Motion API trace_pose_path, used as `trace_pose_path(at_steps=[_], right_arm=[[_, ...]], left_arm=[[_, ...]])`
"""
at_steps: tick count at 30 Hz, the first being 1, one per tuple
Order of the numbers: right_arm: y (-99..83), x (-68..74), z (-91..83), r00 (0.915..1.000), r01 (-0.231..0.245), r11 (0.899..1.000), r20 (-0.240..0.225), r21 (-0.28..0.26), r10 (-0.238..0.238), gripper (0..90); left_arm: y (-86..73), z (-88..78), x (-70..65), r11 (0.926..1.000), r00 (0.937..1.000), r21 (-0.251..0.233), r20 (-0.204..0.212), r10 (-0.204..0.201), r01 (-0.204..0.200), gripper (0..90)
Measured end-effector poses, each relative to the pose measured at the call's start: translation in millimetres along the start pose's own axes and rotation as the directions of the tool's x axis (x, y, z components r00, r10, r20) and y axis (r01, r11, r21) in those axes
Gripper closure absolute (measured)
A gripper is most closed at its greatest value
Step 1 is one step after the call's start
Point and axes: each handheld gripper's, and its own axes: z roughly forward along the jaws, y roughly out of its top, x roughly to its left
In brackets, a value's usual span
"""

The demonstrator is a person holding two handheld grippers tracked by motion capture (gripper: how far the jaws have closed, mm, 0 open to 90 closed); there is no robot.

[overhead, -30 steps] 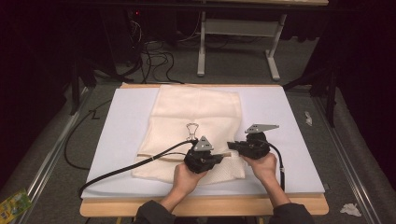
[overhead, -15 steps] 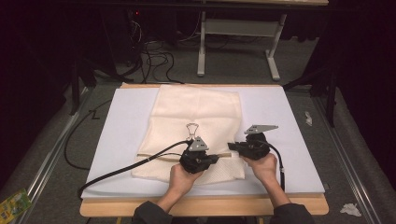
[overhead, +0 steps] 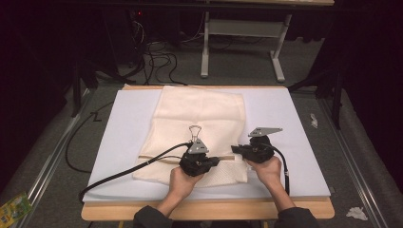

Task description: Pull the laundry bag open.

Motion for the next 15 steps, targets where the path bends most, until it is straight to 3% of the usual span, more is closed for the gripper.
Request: trace_pose_path(at_steps=[8, 15], right_arm=[[0.5, -0.4, 0.7, 1.0000, -0.004, 1.000, -0.002, -0.002, 0.004, 88.4], [-2.3, -3.0, 0.9, 0.9999, -0.010, 1.000, -0.010, -0.008, 0.010, 88.4]], left_arm=[[-3.6, -4.5, 3.7, 0.9998, 0.9999, -0.008, -0.004, -0.016, 0.016, 87.1], [-3.4, -5.5, 4.0, 1.0000, 0.9999, -0.006, -0.011, -0.006, 0.006, 87.2]])
